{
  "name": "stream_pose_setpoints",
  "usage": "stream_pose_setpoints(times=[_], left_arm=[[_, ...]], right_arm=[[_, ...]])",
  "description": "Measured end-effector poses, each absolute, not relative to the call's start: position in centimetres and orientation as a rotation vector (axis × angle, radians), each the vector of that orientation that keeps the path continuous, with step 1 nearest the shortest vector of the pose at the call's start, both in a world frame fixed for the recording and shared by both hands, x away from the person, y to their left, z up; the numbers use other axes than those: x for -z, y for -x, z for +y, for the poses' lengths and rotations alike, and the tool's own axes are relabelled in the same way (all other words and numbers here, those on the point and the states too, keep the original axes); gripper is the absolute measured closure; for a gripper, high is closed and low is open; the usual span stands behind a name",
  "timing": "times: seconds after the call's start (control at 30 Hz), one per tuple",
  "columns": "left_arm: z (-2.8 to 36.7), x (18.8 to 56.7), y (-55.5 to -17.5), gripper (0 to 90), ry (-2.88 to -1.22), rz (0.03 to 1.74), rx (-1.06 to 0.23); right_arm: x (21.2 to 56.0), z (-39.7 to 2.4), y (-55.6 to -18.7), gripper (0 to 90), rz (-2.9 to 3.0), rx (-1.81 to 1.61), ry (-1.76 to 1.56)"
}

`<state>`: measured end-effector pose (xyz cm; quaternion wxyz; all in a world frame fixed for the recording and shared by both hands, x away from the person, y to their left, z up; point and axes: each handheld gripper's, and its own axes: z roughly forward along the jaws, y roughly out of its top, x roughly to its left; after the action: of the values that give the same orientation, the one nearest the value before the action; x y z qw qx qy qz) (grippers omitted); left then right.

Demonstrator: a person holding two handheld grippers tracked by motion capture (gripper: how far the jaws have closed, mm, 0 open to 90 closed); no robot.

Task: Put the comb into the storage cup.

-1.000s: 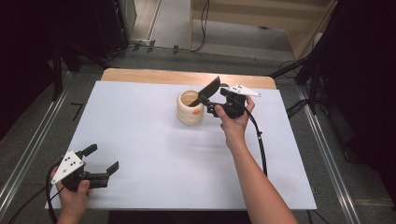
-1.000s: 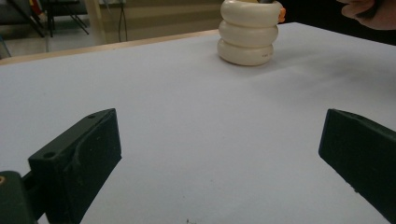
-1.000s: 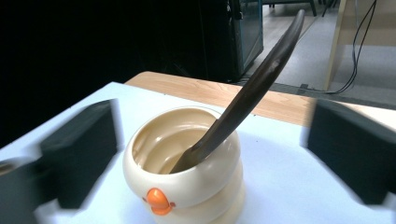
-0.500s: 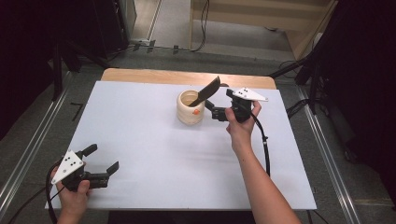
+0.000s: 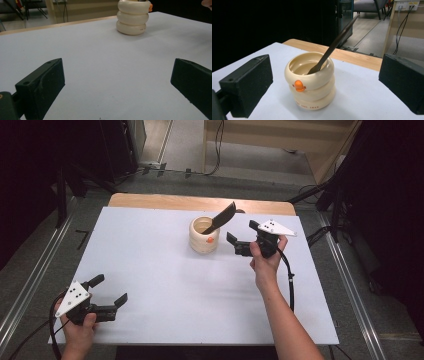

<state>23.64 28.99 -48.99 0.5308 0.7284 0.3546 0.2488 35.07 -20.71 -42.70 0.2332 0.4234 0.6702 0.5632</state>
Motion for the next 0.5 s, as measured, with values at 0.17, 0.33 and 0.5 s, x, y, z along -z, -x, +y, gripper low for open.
stream_pose_setpoints(times=[0.17,0.33,0.5], left_arm=[[29.0,49.0,-23.6,0.0,-1.738,0.846,-0.595],[29.0,49.0,-23.6,0.0,-1.738,0.847,-0.595],[29.0,49.0,-23.6,0.0,-1.739,0.846,-0.595]], right_arm=[[42.9,-21.4,-34.3,0.0,1.838,-1.534,-1.16],[43.2,-22.0,-33.6,0.0,1.848,-1.512,-1.142],[43.3,-22.7,-33.0,0.0,1.849,-1.5,-1.127]])
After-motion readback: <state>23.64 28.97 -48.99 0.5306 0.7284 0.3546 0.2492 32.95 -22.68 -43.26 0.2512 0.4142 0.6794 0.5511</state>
